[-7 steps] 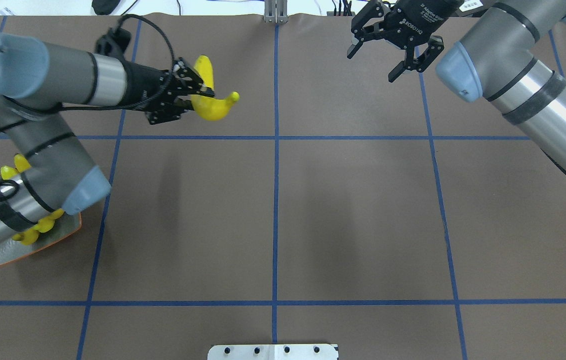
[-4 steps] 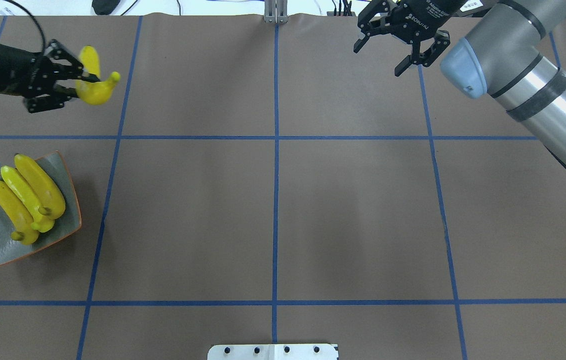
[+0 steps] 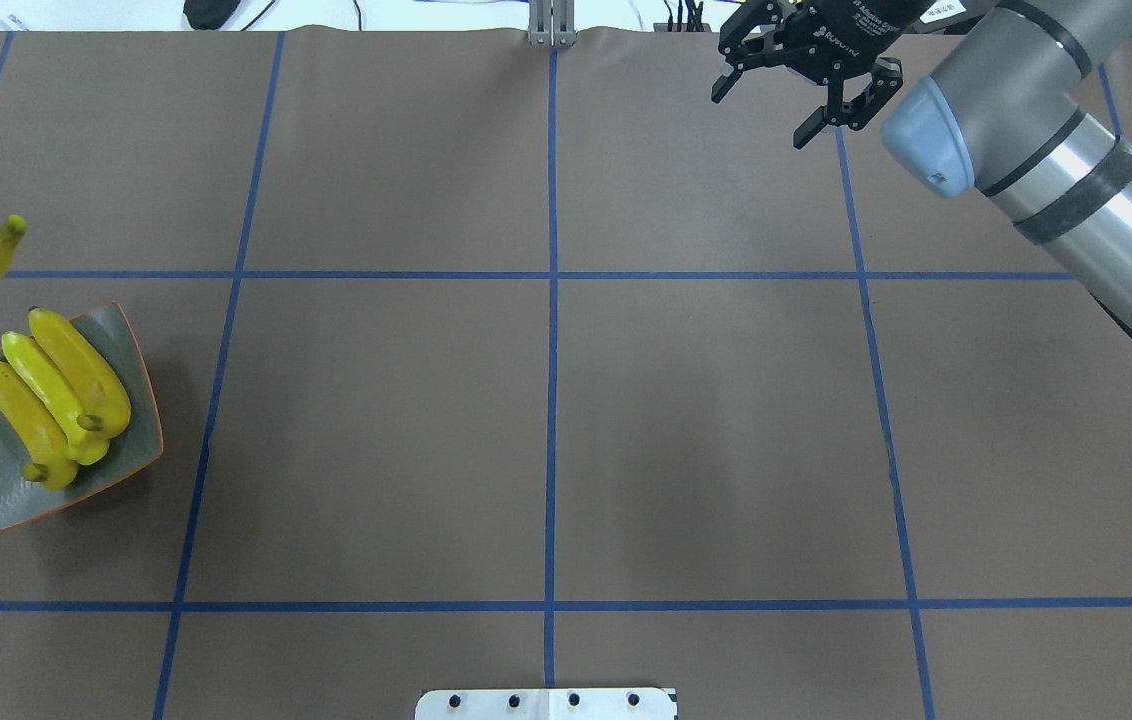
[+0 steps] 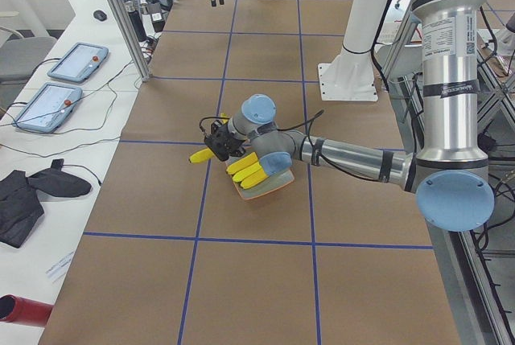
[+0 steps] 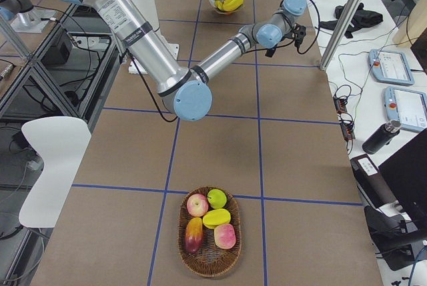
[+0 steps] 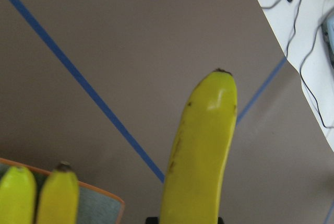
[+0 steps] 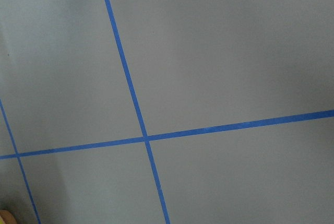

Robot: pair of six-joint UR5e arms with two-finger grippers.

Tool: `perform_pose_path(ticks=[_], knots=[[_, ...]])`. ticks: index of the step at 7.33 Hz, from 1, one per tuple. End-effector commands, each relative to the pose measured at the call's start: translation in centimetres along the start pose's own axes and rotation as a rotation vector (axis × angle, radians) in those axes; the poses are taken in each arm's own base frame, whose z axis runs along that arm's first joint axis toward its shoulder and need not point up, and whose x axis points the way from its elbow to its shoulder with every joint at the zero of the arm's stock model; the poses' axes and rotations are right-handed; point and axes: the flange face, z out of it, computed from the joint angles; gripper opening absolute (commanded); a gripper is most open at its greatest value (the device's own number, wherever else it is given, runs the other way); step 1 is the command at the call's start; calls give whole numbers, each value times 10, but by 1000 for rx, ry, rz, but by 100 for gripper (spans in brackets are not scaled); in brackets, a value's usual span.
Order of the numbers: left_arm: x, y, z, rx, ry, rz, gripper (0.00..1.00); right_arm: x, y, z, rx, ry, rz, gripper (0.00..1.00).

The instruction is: Transfer all bananas from basket to plate

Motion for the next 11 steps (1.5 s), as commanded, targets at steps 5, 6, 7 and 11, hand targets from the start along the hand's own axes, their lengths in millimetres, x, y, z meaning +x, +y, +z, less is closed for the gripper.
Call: perform_pose_path(ticks=[5, 6, 7, 11], knots=[[-83, 33, 11, -69, -128, 20, 0, 2, 0, 2, 6, 3, -2, 100], [-93, 38, 12, -82, -148, 25, 0, 2, 0, 2, 6, 3, -2, 100], [-94, 43, 14, -91, -156, 29, 0, 2, 0, 2, 6, 3, -2, 100], [-90, 58, 15, -132, -165, -16, 0, 3, 0, 2, 6, 3, -2, 100]])
